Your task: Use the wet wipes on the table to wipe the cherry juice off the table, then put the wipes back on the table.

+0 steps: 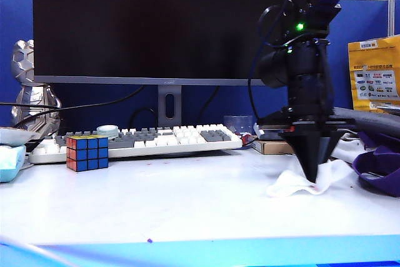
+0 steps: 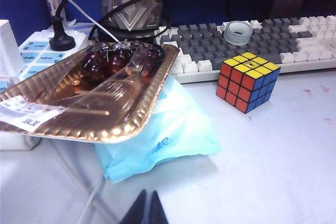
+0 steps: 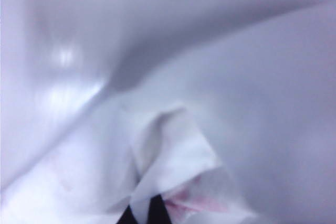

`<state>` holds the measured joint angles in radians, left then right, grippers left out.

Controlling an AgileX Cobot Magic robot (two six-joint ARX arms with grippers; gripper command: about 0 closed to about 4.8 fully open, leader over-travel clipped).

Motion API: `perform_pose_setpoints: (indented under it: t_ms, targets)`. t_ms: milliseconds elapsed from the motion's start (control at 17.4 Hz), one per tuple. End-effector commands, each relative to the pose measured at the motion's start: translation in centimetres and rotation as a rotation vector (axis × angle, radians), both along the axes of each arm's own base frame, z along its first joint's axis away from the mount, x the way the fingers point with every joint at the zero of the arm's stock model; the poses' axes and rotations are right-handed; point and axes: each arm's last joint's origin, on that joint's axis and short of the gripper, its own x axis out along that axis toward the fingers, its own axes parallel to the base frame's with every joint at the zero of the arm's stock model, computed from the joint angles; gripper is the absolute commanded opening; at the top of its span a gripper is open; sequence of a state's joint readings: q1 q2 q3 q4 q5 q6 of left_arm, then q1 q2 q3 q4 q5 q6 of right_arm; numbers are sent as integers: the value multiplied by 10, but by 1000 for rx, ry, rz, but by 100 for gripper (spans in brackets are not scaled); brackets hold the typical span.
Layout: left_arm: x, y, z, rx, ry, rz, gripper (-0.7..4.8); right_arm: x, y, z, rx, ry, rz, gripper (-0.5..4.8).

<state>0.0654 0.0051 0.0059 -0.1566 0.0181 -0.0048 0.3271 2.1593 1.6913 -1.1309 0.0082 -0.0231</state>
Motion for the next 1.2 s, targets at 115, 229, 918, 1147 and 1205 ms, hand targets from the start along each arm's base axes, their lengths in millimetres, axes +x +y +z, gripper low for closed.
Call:
perform_pose_setpoints:
  t_ms: [115, 229, 918, 1147, 1205]
  targets:
    - [0, 0, -1, -5, 7, -4, -2, 12, -15, -33, -219, -45, -29, -5]
    - [0, 0, -1, -5, 7, -4, -2, 7, -20, -35, -224, 32, -53, -5]
    - [0, 0, -1, -5, 7, -4, -2, 11, 27, -36, 96, -54, -6, -5]
    - [0, 0, -1, -5, 7, -4, -2, 13, 15, -37, -101, -102, -22, -5]
    - [0, 0, -1, -5, 7, -4, -2, 14, 10, -37, -106, -96, -34, -5]
